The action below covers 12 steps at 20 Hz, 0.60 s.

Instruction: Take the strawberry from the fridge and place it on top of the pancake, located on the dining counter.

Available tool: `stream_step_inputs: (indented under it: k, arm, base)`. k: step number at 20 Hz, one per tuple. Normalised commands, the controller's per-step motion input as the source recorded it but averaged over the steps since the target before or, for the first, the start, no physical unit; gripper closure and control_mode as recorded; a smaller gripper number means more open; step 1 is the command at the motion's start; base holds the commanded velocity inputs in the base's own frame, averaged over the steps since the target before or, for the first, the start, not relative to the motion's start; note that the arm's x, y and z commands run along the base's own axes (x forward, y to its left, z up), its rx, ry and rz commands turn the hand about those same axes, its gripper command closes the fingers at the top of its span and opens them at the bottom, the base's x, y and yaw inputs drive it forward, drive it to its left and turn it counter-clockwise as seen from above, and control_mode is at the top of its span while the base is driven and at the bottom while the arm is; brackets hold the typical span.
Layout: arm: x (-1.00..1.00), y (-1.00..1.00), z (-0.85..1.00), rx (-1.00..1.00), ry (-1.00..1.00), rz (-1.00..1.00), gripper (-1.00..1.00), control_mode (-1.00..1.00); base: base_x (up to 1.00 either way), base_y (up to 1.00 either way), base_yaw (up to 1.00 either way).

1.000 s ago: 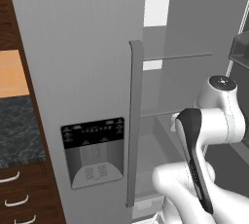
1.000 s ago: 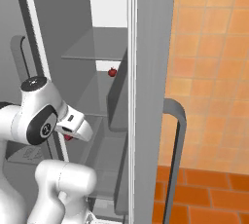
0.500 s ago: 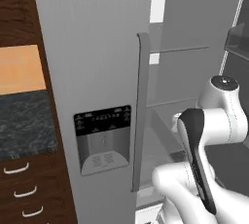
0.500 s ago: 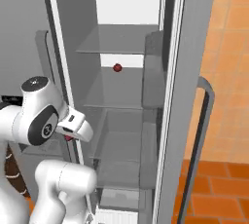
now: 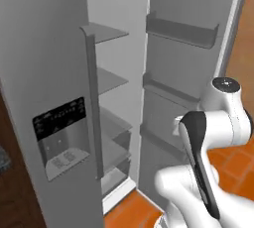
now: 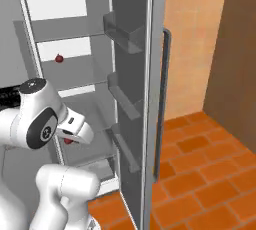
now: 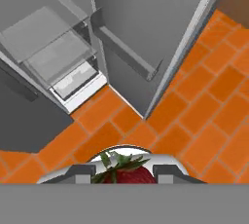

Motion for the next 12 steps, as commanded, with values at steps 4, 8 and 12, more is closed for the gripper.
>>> stream_step_inputs:
  k: [4,8,12]
  arm:
    - [0.00,0.00,0.00,0.00,0.00,0.00,1.00,1.00]
    - [0.00,0.00,0.00,0.00,0.00,0.00,1.00,1.00]
    - [0.00,0.00,0.00,0.00,0.00,0.00,1.00,1.00]
  base:
    - [-0.45,0.01,-0.88]
    - [-0.42,0.00,-0.89]
    - [-0.36,0.00,-0.85]
